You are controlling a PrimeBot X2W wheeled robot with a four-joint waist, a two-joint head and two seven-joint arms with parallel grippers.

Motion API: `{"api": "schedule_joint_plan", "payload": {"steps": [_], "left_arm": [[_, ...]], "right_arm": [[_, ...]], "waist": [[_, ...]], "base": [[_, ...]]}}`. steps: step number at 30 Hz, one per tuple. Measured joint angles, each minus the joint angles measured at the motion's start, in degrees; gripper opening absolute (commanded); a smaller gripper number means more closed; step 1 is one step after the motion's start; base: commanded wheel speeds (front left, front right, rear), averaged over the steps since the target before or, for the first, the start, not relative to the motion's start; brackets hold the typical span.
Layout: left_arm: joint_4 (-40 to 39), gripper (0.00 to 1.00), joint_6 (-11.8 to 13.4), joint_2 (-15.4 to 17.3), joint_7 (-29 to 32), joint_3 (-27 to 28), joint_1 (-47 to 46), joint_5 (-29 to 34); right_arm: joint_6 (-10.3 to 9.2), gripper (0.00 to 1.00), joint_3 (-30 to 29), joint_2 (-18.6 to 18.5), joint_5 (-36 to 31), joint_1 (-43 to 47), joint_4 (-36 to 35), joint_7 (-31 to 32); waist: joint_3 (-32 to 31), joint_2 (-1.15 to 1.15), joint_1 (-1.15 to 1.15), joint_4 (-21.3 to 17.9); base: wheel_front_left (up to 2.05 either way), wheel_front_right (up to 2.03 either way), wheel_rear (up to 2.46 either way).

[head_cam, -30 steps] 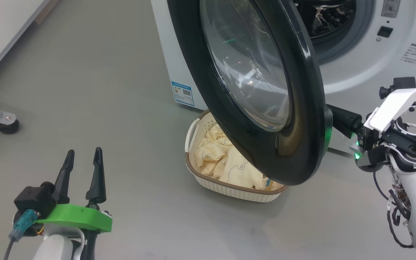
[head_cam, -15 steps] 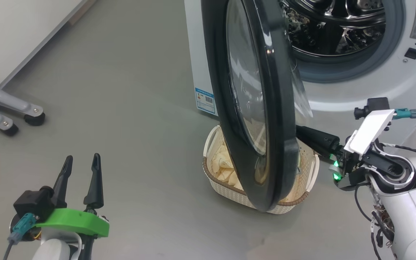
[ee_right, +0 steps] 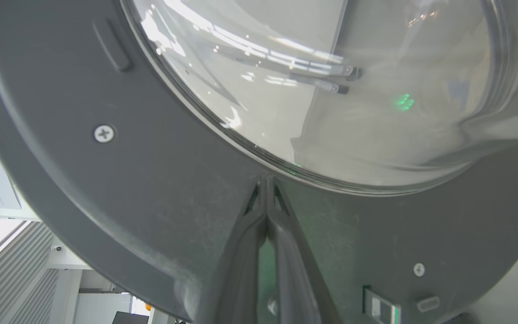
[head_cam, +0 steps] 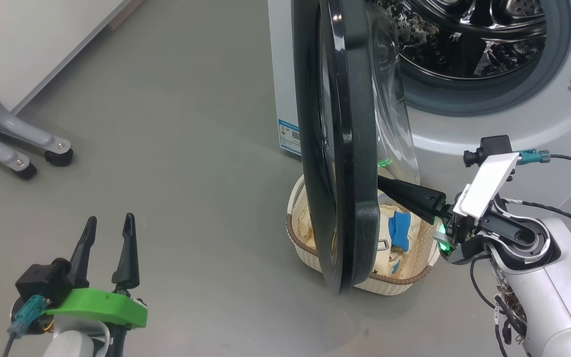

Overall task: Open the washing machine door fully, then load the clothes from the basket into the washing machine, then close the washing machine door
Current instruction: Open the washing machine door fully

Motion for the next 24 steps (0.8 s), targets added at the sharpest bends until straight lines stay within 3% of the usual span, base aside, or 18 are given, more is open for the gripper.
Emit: {"api": "schedule_joint_plan", "payload": {"steps": [12, 24], "left_arm": [[-0.2, 1.0, 0.0, 0.08, 0.0, 1.12, 0.32, 0.0], [-0.65, 1.0, 0.0, 0.26, 0.0, 1.49, 1.2, 0.0]], "right_arm": [[0.0, 0.0, 0.25, 0.33, -0.16, 0.23, -0.76, 0.04], [0.0, 0.0, 0.42, 0.42, -1.2, 0.73, -2.7, -0.12]], "waist": [[-0.3, 0.0, 0.0, -0.81], [-1.07, 0.0, 0.0, -4.01]], "base": [[0.0, 0.0, 0.0], [0.0, 0.0, 0.0]]}}
